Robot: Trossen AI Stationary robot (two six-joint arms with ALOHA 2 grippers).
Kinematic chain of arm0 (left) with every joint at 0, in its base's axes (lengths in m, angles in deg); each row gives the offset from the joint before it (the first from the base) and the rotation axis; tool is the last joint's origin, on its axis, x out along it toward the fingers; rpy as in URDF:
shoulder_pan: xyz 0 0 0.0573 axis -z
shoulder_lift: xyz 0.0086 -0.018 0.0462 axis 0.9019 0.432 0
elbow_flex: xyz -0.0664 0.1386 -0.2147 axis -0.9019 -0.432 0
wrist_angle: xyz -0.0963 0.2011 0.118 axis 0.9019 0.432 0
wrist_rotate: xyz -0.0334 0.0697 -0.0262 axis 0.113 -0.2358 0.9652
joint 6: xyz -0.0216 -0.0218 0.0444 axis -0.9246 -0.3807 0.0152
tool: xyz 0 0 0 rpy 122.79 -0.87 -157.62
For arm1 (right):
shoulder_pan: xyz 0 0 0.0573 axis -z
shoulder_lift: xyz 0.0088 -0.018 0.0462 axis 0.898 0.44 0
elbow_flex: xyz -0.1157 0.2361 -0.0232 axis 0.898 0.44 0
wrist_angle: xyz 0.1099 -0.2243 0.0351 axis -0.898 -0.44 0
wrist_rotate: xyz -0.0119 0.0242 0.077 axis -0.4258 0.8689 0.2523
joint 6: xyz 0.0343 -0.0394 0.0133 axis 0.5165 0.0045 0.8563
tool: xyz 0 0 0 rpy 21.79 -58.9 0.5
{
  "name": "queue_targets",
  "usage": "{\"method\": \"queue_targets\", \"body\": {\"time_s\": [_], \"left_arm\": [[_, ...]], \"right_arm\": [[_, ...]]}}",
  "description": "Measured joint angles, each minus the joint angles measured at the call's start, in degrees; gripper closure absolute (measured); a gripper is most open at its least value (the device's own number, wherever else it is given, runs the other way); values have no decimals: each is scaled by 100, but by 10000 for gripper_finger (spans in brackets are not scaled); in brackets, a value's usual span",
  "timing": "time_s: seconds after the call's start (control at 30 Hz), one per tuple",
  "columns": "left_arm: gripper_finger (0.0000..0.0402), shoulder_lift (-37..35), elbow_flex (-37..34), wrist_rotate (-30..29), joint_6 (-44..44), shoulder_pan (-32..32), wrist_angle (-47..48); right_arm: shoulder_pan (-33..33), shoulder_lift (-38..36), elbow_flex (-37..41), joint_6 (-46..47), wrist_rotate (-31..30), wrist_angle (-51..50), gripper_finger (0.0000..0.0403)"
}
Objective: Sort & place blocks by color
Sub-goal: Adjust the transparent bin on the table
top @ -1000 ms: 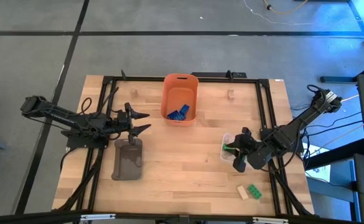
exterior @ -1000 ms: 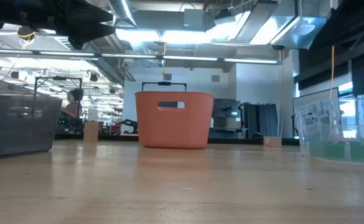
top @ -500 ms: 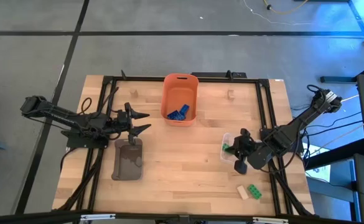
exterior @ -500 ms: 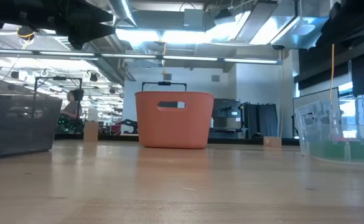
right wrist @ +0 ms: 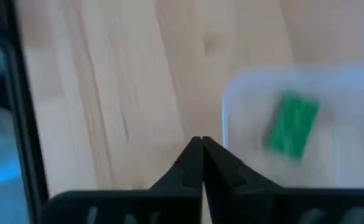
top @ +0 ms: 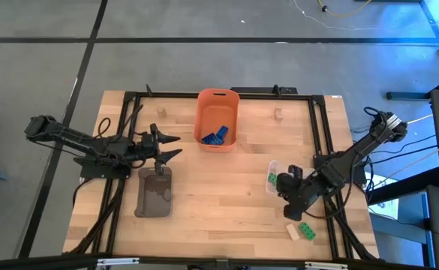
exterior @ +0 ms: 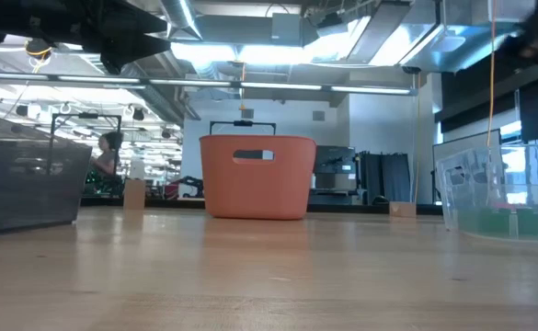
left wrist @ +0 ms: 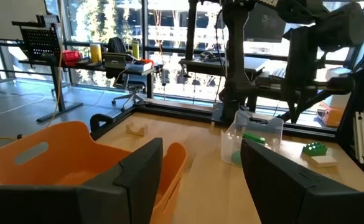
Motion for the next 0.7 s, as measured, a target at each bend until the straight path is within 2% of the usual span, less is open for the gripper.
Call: {"method": "queue_targets", "body": {"time_s": [0.13,0.37,0.53,0.7], "left_arm": [[192,-2,0,-1,14,-1,0],[192,-2,0,1,10,-1,0],[192,-2,0,1,14,0,0],[192,0,0,1,16,1,-2]], "right_arm": [[-1,144,-49,770,821,-569,402],[-142,178,-49,2062,1838,-1524,403],[-332,191,46,2784,2254,-2369,403],[-492,175,448,3105,2726,-2461,403]]}}
